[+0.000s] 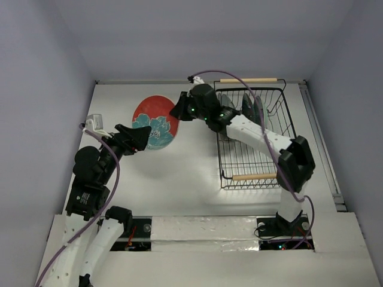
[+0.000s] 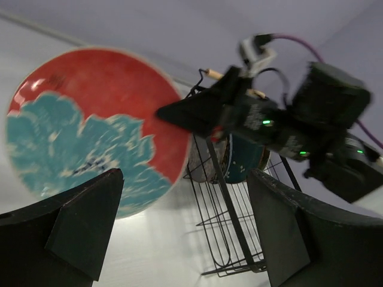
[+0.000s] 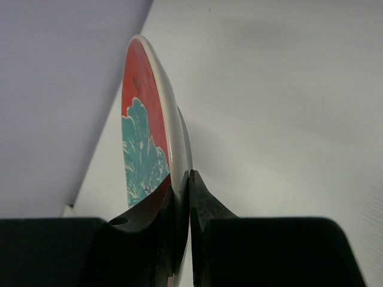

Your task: Unload the plates from the dish rack

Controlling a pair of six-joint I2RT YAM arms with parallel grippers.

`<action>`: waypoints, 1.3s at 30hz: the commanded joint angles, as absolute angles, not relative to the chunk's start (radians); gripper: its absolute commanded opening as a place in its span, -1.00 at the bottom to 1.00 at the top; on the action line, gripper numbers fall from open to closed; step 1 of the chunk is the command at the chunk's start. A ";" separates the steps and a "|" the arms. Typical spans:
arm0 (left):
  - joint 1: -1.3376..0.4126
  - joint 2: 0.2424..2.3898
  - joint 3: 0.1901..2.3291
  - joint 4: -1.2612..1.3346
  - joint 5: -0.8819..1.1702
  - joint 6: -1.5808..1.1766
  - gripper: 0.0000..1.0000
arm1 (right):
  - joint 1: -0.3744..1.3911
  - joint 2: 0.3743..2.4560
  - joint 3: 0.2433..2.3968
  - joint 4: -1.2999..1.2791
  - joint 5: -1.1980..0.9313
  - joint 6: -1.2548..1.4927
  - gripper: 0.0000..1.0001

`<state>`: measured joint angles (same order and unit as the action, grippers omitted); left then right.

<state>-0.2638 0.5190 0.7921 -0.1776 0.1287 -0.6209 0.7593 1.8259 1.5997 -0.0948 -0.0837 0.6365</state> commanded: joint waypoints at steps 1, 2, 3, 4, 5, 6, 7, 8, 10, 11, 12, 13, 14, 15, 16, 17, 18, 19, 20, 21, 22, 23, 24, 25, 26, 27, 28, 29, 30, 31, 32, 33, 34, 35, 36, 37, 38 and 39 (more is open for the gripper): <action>-0.258 0.520 0.847 -0.182 0.158 -0.522 0.63 | 0.824 1.895 1.808 -0.055 -0.005 0.621 -1.00; -0.258 0.517 0.850 -0.192 0.156 -0.506 0.64 | 0.824 1.928 1.840 -0.080 0.011 0.614 -1.00; -0.258 0.515 0.857 -0.196 0.155 -0.499 0.64 | 0.836 1.957 1.867 -0.096 0.027 0.608 -1.00; -0.258 0.508 0.859 -0.201 0.153 -0.491 0.64 | 0.836 2.004 1.893 -0.107 0.031 0.609 -1.00; -0.258 0.505 0.861 -0.207 0.153 -0.479 0.64 | 0.845 2.025 1.901 -0.107 0.032 0.609 -1.00; -0.258 0.502 0.861 -0.210 0.158 -0.471 0.64 | 0.845 2.042 1.905 -0.104 0.029 0.617 -1.00; -0.258 0.499 0.859 -0.212 0.164 -0.466 0.64 | 0.845 2.058 1.908 -0.097 0.031 0.620 -1.00; -0.258 0.497 0.854 -0.216 0.167 -0.459 0.64 | 0.845 2.084 1.908 -0.094 0.028 0.621 -1.00; -0.258 0.492 0.847 -0.225 0.173 -0.445 0.64 | 0.845 2.108 1.908 -0.091 0.025 0.624 -1.00; -0.258 0.489 0.842 -0.233 0.172 -0.440 0.64 | 0.845 2.127 1.908 -0.091 0.025 0.626 -1.00; -0.258 0.483 0.836 -0.235 0.169 -0.430 0.63 | 0.845 2.140 1.905 -0.091 0.031 0.626 -1.00; -0.258 0.480 0.833 -0.238 0.169 -0.425 0.64 | 0.845 2.147 1.904 -0.094 0.034 0.626 -1.00; -0.258 0.477 0.830 -0.239 0.169 -0.419 0.64 | 0.845 2.155 1.902 -0.095 0.041 0.626 -1.00; -0.258 0.466 0.821 -0.238 0.181 -0.402 0.64 | 0.845 2.170 1.890 -0.095 0.060 0.627 -1.00; -0.258 0.463 0.815 -0.235 0.193 -0.391 0.64 | 0.845 2.177 1.881 -0.098 0.069 0.627 -1.00; -0.258 0.459 0.808 -0.238 0.204 -0.384 0.65 | 0.845 2.183 1.873 -0.103 0.081 0.627 -1.00; -0.258 0.451 0.799 -0.241 0.212 -0.380 0.65 | 0.845 2.190 1.853 -0.110 0.110 0.627 -1.00; -0.258 0.449 0.795 -0.245 0.212 -0.374 0.65 | 0.845 2.194 1.842 -0.112 0.120 0.627 -0.96; -0.258 0.446 0.793 -0.252 0.213 -0.373 0.65 | 0.845 2.198 1.833 -0.118 0.129 0.627 -0.87; -0.258 0.443 0.782 -0.253 0.210 -0.373 0.65 | 0.845 2.203 1.826 -0.124 0.150 0.627 -0.70; -0.258 0.437 0.778 -0.253 0.209 -0.373 0.66 | 0.845 2.213 1.821 -0.139 0.156 0.629 -0.63; -0.258 0.434 0.773 -0.250 0.207 -0.373 0.66 | 0.845 2.218 1.816 -0.146 0.161 0.629 -0.54; -0.258 0.433 0.764 -0.249 0.207 -0.374 0.66 | 0.845 2.220 1.810 -0.149 0.167 0.629 -0.41; -0.258 0.433 0.759 -0.245 0.206 -0.374 0.66 | 0.845 2.223 1.796 -0.149 0.172 0.627 -0.36; -0.258 0.434 0.756 -0.239 0.206 -0.376 0.66 | 0.845 2.226 1.787 -0.149 0.173 0.629 -0.35; -0.258 0.434 0.746 -0.238 0.207 -0.374 0.66 | 0.845 2.226 1.781 -0.147 0.173 0.626 -0.34; -0.258 0.436 0.741 -0.233 0.207 -0.374 0.67 | 0.845 2.223 1.772 -0.140 0.172 0.624 -0.29; -0.258 0.434 0.736 -0.232 0.206 -0.376 0.66 | 0.845 2.221 1.760 -0.138 0.172 0.623 -0.26; -0.258 0.434 0.726 -0.230 0.207 -0.377 0.67 | 0.845 2.223 1.759 -0.143 0.170 0.614 -0.24; -0.258 0.433 0.719 -0.229 0.207 -0.380 0.67 | 0.845 2.224 1.759 -0.147 0.167 0.611 -0.24; -0.258 0.430 0.716 -0.224 0.209 -0.382 0.67 | 0.845 2.232 1.766 -0.153 0.166 0.607 -0.20; -0.258 0.430 0.715 -0.224 0.209 -0.382 0.67 | 0.845 2.236 1.772 -0.166 0.170 0.604 -0.16; -0.258 0.428 0.715 -0.225 0.209 -0.383 0.67 | 0.845 2.238 1.776 -0.190 0.175 0.603 -0.07; -0.258 0.428 0.716 -0.227 0.206 -0.383 0.67 | 0.845 2.241 1.775 -0.199 0.178 0.598 0.00; -0.258 0.428 0.715 -0.226 0.207 -0.382 0.66 | 0.845 2.240 1.770 -0.207 0.178 0.598 0.11; -0.258 0.429 0.715 -0.225 0.209 -0.383 0.66 | 0.845 2.238 1.764 -0.207 0.178 0.598 0.16; -0.258 0.428 0.713 -0.224 0.209 -0.383 0.67 | 0.845 2.235 1.755 -0.204 0.176 0.598 0.18; -0.258 0.428 0.710 -0.222 0.209 -0.383 0.67 | 0.845 2.233 1.741 -0.199 0.170 0.598 0.22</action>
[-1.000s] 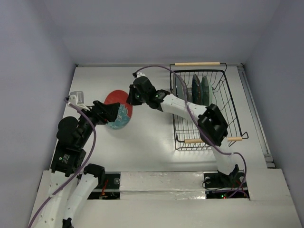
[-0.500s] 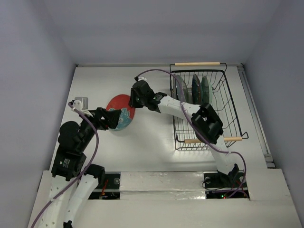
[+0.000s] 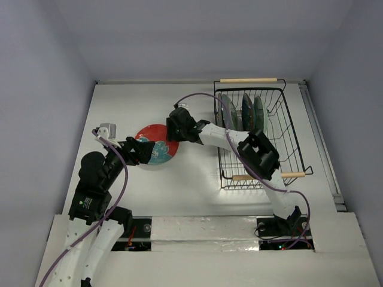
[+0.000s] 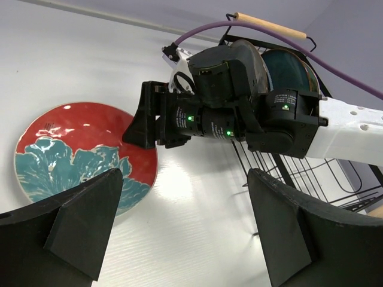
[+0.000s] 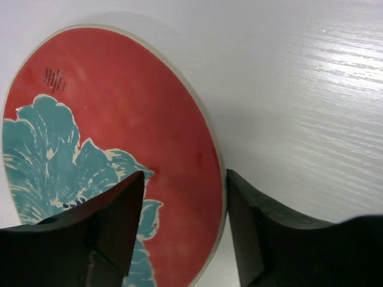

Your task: Unload the plates from the dish rack

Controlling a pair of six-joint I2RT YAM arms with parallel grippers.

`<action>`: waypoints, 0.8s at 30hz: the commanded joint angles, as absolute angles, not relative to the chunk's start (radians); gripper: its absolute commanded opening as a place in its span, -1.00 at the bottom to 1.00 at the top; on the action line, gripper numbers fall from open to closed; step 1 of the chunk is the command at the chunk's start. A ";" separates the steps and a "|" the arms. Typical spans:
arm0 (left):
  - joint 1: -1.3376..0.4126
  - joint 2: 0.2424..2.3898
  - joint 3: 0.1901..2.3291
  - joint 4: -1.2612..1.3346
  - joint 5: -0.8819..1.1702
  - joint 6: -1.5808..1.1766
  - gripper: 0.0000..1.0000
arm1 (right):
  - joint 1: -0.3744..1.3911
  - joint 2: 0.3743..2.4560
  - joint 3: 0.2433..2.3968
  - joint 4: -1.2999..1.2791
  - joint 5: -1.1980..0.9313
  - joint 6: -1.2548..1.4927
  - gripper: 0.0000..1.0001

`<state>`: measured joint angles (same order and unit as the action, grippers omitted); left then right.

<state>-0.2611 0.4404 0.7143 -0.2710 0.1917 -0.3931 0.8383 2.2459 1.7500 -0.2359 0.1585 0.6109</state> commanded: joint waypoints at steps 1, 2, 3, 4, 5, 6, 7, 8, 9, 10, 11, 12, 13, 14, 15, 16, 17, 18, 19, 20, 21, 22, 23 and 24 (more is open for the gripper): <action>-0.258 0.426 0.710 -0.221 0.209 -0.383 0.67 | 0.845 2.233 1.737 -0.195 0.170 0.598 0.28; -0.258 0.428 0.710 -0.219 0.209 -0.383 0.66 | 0.845 2.232 1.735 -0.195 0.169 0.600 0.31; -0.258 0.426 0.710 -0.221 0.209 -0.383 0.66 | 0.845 2.235 1.735 -0.196 0.169 0.600 0.33; -0.258 0.425 0.709 -0.221 0.207 -0.383 0.67 | 0.845 2.233 1.736 -0.201 0.167 0.600 0.41; -0.258 0.423 0.709 -0.221 0.207 -0.383 0.67 | 0.845 2.232 1.735 -0.202 0.167 0.600 0.44; -0.258 0.422 0.707 -0.221 0.206 -0.385 0.67 | 0.845 2.227 1.735 -0.202 0.166 0.597 0.53; -0.258 0.419 0.706 -0.221 0.206 -0.384 0.67 | 0.845 2.223 1.732 -0.202 0.164 0.595 0.59; -0.258 0.417 0.704 -0.219 0.206 -0.383 0.67 | 0.845 2.206 1.727 -0.201 0.163 0.594 0.66; -0.258 0.416 0.703 -0.219 0.201 -0.385 0.67 | 0.845 2.194 1.721 -0.195 0.160 0.589 0.73; -0.258 0.416 0.703 -0.219 0.199 -0.385 0.69 | 0.845 2.178 1.715 -0.190 0.163 0.588 0.80; -0.258 0.416 0.703 -0.221 0.198 -0.387 0.69 | 0.845 2.146 1.709 -0.192 0.167 0.583 0.85; -0.258 0.414 0.701 -0.219 0.195 -0.387 0.69 | 0.845 2.128 1.707 -0.195 0.185 0.571 0.87; -0.258 0.411 0.701 -0.219 0.192 -0.387 0.69 | 0.845 2.108 1.704 -0.201 0.198 0.563 0.88; -0.258 0.408 0.701 -0.221 0.189 -0.387 0.69 | 0.854 2.064 1.703 -0.206 0.209 0.555 0.88; -0.258 0.407 0.701 -0.219 0.187 -0.385 0.69 | 0.854 2.039 1.700 -0.212 0.231 0.542 0.88; -0.258 0.405 0.700 -0.219 0.184 -0.385 0.69 | 0.854 2.013 1.695 -0.215 0.241 0.534 0.87; -0.258 0.402 0.699 -0.219 0.176 -0.384 0.68 | 0.854 1.985 1.689 -0.215 0.253 0.526 0.85; -0.258 0.400 0.698 -0.218 0.172 -0.385 0.67 | 0.854 1.924 1.668 -0.215 0.283 0.509 0.81; -0.258 0.396 0.696 -0.218 0.167 -0.385 0.67 | 0.854 1.890 1.654 -0.218 0.308 0.503 0.71; -0.258 0.393 0.695 -0.218 0.161 -0.385 0.63 | 0.854 1.852 1.619 -0.218 0.351 0.486 0.65; -0.258 0.388 0.695 -0.216 0.158 -0.385 0.61 | 0.854 1.773 1.596 -0.210 0.366 0.474 0.40; -0.258 0.387 0.693 -0.216 0.158 -0.382 0.58 | 0.854 1.732 1.576 -0.207 0.385 0.462 0.25; -0.258 0.388 0.693 -0.212 0.156 -0.380 0.37 | 0.854 1.615 1.527 -0.219 0.453 0.427 -0.53; -0.258 0.388 0.693 -0.212 0.158 -0.380 0.37 | 0.854 1.614 1.526 -0.219 0.454 0.426 -0.54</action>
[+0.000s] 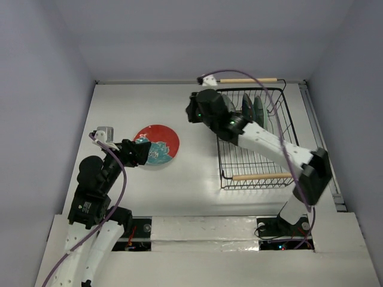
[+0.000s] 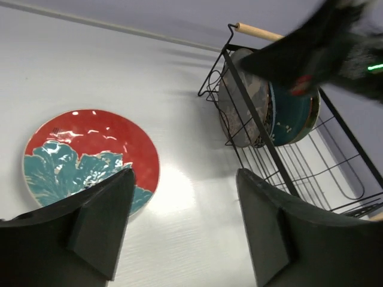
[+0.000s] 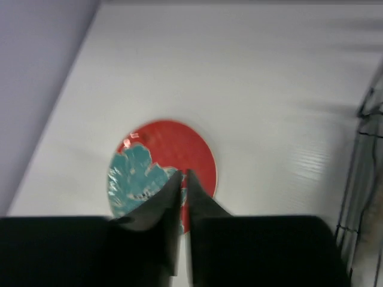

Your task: Unload the plates from the dish rack

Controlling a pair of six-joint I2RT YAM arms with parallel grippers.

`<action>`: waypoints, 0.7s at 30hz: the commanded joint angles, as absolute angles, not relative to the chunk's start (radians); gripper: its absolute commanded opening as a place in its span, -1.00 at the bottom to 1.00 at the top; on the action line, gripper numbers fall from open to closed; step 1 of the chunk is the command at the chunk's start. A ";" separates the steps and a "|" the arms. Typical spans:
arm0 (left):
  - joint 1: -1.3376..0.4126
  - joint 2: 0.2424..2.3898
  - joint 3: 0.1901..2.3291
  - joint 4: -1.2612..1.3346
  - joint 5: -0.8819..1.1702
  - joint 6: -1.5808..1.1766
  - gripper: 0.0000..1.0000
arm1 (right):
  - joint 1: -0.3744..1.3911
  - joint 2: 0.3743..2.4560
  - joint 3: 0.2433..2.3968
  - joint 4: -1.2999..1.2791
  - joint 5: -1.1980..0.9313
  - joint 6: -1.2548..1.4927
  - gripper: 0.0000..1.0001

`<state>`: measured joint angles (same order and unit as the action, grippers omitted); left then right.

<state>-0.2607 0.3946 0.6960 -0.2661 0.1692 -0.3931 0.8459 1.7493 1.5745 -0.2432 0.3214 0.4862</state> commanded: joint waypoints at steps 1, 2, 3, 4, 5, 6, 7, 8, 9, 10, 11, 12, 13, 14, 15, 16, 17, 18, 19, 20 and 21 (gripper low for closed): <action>-0.258 0.390 0.692 -0.212 0.158 -0.380 0.29 | 0.854 1.577 1.497 -0.239 0.515 0.398 -0.98; -0.258 0.390 0.690 -0.212 0.161 -0.380 0.09 | 0.854 1.506 1.485 -0.251 0.543 0.385 -1.00; -0.258 0.390 0.690 -0.210 0.160 -0.380 -0.03 | 0.826 1.471 1.473 -0.268 0.563 0.373 -1.00; -0.258 0.390 0.689 -0.209 0.161 -0.380 -0.16 | 0.810 1.439 1.459 -0.294 0.589 0.348 -1.00; -0.258 0.390 0.689 -0.209 0.161 -0.380 -0.46 | 0.793 1.409 1.431 -0.310 0.603 0.339 -1.00; -0.258 0.388 0.687 -0.207 0.163 -0.380 -0.60 | 0.761 1.355 1.418 -0.327 0.615 0.331 -1.00; -0.258 0.387 0.687 -0.209 0.160 -0.380 -0.71 | 0.744 1.333 1.405 -0.359 0.636 0.310 -1.00; -0.258 0.385 0.687 -0.209 0.158 -0.380 -0.80 | 0.726 1.315 1.393 -0.377 0.646 0.304 -1.00; -0.258 0.385 0.687 -0.210 0.155 -0.380 -0.91 | 0.707 1.286 1.370 -0.396 0.650 0.298 -1.00; -0.258 0.385 0.689 -0.210 0.155 -0.382 -0.94 | 0.671 1.275 1.361 -0.409 0.646 0.281 -0.96; -0.258 0.388 0.687 -0.209 0.153 -0.380 -0.95 | 0.654 1.270 1.353 -0.443 0.634 0.275 -0.64; -0.258 0.388 0.686 -0.209 0.153 -0.380 -0.94 | 0.635 1.269 1.350 -0.457 0.623 0.264 -0.42; -0.258 0.390 0.686 -0.210 0.153 -0.382 -0.91 | 0.620 1.279 1.351 -0.471 0.615 0.244 -0.19; -0.258 0.390 0.686 -0.212 0.153 -0.383 -0.86 | 0.598 1.293 1.359 -0.509 0.620 0.238 0.14; -0.258 0.388 0.686 -0.212 0.153 -0.383 -0.73 | 0.598 1.313 1.373 -0.532 0.626 0.233 0.26; -0.258 0.385 0.687 -0.215 0.150 -0.385 -0.64 | 0.589 1.350 1.394 -0.546 0.624 0.215 0.35; -0.258 0.379 0.686 -0.213 0.149 -0.387 -0.55 | 0.589 1.371 1.405 -0.560 0.621 0.206 0.44; -0.258 0.373 0.686 -0.215 0.146 -0.388 -0.39 | 0.589 1.393 1.414 -0.564 0.623 0.201 0.45; -0.258 0.370 0.686 -0.215 0.146 -0.388 -0.32 | 0.589 1.414 1.425 -0.568 0.636 0.193 0.45; -0.258 0.362 0.684 -0.213 0.147 -0.387 -0.24 | 0.578 1.454 1.437 -0.566 0.646 0.192 0.45; -0.258 0.357 0.684 -0.212 0.147 -0.388 -0.21 | 0.568 1.474 1.446 -0.571 0.655 0.192 0.45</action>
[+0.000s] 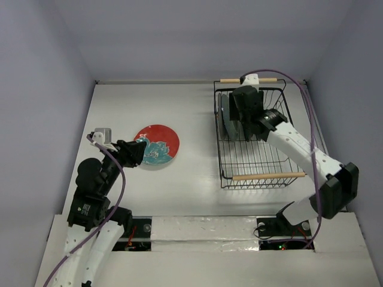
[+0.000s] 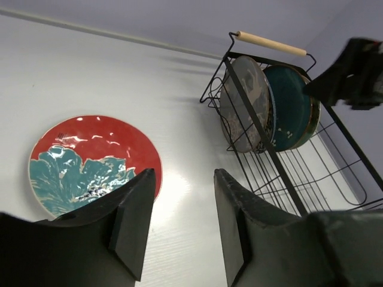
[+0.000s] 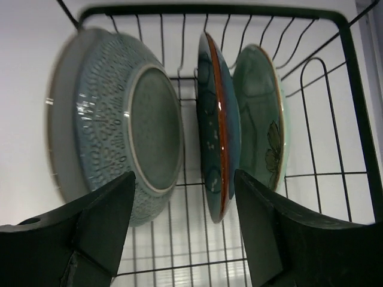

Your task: Unload the plates from the dish rack

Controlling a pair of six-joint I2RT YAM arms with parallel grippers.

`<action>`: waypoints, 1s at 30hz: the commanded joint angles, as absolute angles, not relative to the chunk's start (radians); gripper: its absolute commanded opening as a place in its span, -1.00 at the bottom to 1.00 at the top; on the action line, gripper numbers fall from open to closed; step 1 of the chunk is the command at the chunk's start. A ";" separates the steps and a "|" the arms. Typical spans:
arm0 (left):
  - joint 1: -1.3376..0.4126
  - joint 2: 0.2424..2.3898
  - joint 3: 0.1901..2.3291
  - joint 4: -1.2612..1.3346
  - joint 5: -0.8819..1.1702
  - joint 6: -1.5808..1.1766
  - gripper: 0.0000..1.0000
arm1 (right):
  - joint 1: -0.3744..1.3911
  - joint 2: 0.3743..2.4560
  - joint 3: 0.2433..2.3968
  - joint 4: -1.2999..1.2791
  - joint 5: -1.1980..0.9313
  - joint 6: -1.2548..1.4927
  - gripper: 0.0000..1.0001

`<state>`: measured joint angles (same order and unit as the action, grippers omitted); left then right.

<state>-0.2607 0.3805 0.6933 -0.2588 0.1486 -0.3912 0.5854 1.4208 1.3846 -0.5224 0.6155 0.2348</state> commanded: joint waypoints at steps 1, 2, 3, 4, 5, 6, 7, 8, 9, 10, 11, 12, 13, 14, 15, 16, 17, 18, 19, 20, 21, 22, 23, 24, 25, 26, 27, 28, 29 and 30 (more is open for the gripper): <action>-0.258 0.353 0.684 -0.213 0.147 -0.387 -0.18 | 0.568 1.491 1.451 -0.574 0.694 0.196 0.45; -0.258 0.345 0.683 -0.213 0.147 -0.387 -0.16 | 0.555 1.505 1.454 -0.577 0.713 0.196 0.44; -0.258 0.341 0.683 -0.212 0.147 -0.388 -0.12 | 0.540 1.529 1.462 -0.575 0.724 0.195 0.43; -0.258 0.341 0.683 -0.213 0.147 -0.388 -0.11 | 0.540 1.540 1.465 -0.578 0.726 0.195 0.42; -0.258 0.338 0.683 -0.213 0.147 -0.388 -0.09 | 0.529 1.551 1.470 -0.578 0.732 0.193 0.39; -0.258 0.339 0.683 -0.210 0.150 -0.387 -0.09 | 0.529 1.569 1.471 -0.574 0.742 0.190 0.36; -0.258 0.341 0.683 -0.210 0.153 -0.388 -0.09 | 0.520 1.581 1.474 -0.574 0.762 0.189 0.35; -0.258 0.342 0.683 -0.209 0.156 -0.385 -0.08 | 0.520 1.594 1.480 -0.580 0.775 0.189 0.33; -0.258 0.344 0.681 -0.207 0.158 -0.387 -0.08 | 0.520 1.620 1.491 -0.584 0.787 0.189 0.31; -0.258 0.342 0.681 -0.207 0.158 -0.387 -0.08 | 0.520 1.632 1.496 -0.586 0.811 0.186 0.29; -0.258 0.341 0.681 -0.207 0.160 -0.385 -0.07 | 0.511 1.644 1.500 -0.586 0.813 0.183 0.25; -0.258 0.341 0.681 -0.206 0.160 -0.384 -0.07 | 0.511 1.657 1.503 -0.583 0.808 0.176 0.23; -0.258 0.341 0.681 -0.206 0.161 -0.383 -0.07 | 0.511 1.679 1.514 -0.581 0.807 0.167 0.19; -0.258 0.341 0.681 -0.206 0.161 -0.383 -0.07 | 0.511 1.689 1.520 -0.580 0.813 0.166 0.09; -0.258 0.339 0.681 -0.206 0.161 -0.383 -0.07 | 0.511 1.700 1.525 -0.580 0.819 0.163 0.03; -0.258 0.341 0.681 -0.206 0.163 -0.385 -0.07 | 0.502 1.707 1.532 -0.580 0.824 0.155 -0.03; -0.258 0.339 0.681 -0.204 0.161 -0.385 -0.06 | 0.502 1.721 1.545 -0.581 0.831 0.153 -0.12; -0.258 0.339 0.681 -0.206 0.161 -0.384 -0.06 | 0.502 1.727 1.549 -0.581 0.834 0.147 -0.13; -0.258 0.339 0.681 -0.204 0.163 -0.383 -0.06 | 0.502 1.732 1.554 -0.580 0.838 0.137 -0.13; -0.258 0.341 0.681 -0.203 0.164 -0.382 -0.06 | 0.502 1.741 1.562 -0.583 0.850 0.130 -0.14; -0.258 0.339 0.681 -0.204 0.163 -0.382 -0.06 | 0.502 1.746 1.568 -0.587 0.859 0.126 -0.17; -0.258 0.339 0.681 -0.204 0.163 -0.382 -0.06 | 0.502 1.749 1.574 -0.592 0.865 0.120 -0.23; -0.258 0.339 0.681 -0.204 0.163 -0.383 -0.06 | 0.502 1.752 1.578 -0.598 0.876 0.115 -0.30; -0.258 0.337 0.681 -0.204 0.161 -0.382 -0.06 | 0.502 1.752 1.586 -0.598 0.880 0.109 -0.34; -0.258 0.336 0.681 -0.204 0.161 -0.383 -0.06 | 0.502 1.749 1.591 -0.600 0.884 0.100 -0.39; -0.258 0.334 0.681 -0.203 0.161 -0.382 -0.06 | 0.502 1.747 1.594 -0.600 0.893 0.094 -0.48; -0.258 0.334 0.681 -0.204 0.160 -0.383 -0.05 | 0.502 1.740 1.601 -0.600 0.896 0.087 -0.54; -0.258 0.333 0.681 -0.204 0.160 -0.383 -0.05 | 0.502 1.733 1.603 -0.598 0.896 0.065 -0.55; -0.258 0.331 0.681 -0.204 0.160 -0.382 -0.05 | 0.502 1.726 1.601 -0.589 0.897 0.054 -0.62; -0.258 0.333 0.681 -0.203 0.160 -0.383 -0.05 | 0.502 1.718 1.601 -0.588 0.899 0.046 -0.71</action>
<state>-0.2607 0.3435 0.6842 -0.2581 0.1501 -0.3901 0.5098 1.7611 1.5467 -0.6106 0.8494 0.0837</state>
